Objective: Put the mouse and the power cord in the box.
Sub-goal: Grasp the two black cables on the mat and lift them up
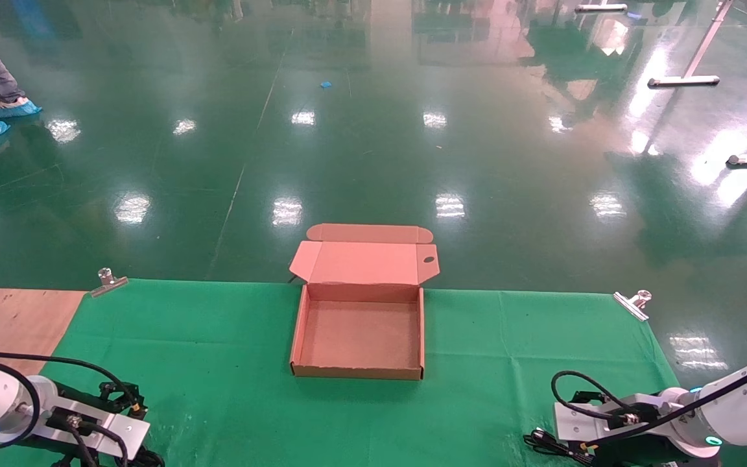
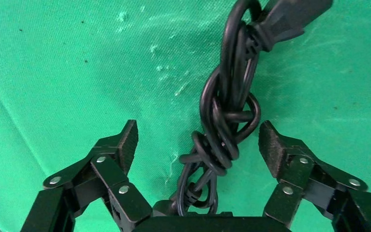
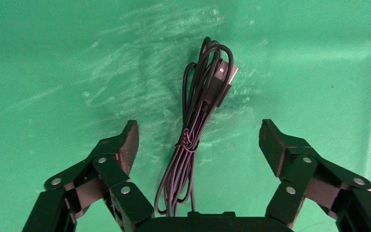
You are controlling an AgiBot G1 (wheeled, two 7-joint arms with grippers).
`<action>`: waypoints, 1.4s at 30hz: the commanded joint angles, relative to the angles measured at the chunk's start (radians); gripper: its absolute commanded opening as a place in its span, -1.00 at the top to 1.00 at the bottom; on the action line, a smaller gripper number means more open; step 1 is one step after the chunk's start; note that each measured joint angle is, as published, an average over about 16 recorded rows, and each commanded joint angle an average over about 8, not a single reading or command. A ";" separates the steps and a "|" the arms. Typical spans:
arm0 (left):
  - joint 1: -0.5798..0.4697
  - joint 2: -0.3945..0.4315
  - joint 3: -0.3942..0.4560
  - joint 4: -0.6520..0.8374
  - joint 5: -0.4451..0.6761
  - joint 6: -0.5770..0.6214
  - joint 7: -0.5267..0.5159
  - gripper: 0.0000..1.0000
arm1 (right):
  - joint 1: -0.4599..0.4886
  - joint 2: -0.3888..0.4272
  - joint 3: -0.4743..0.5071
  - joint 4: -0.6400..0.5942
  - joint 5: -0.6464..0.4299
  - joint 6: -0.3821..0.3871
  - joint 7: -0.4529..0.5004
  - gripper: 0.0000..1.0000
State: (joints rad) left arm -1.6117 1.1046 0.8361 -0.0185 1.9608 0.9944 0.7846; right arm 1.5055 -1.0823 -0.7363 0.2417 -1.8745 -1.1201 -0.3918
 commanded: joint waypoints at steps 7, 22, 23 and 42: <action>-0.011 -0.003 0.000 0.002 0.000 0.024 0.019 1.00 | 0.017 -0.005 0.002 -0.039 0.003 -0.003 -0.026 1.00; -0.021 -0.003 0.005 0.010 0.007 0.047 0.043 1.00 | 0.026 -0.016 0.002 -0.079 0.005 -0.013 -0.049 1.00; -0.021 -0.004 0.005 0.011 0.007 0.050 0.044 1.00 | 0.026 -0.017 0.002 -0.081 0.005 -0.013 -0.049 1.00; -0.109 -0.010 0.011 0.032 0.016 0.256 0.033 1.00 | 0.074 0.013 0.026 -0.082 0.043 -0.092 -0.073 1.00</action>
State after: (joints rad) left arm -1.7219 1.0913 0.8436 0.0116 1.9717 1.2371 0.8154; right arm 1.5859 -1.0656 -0.7092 0.1658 -1.8297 -1.2185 -0.4644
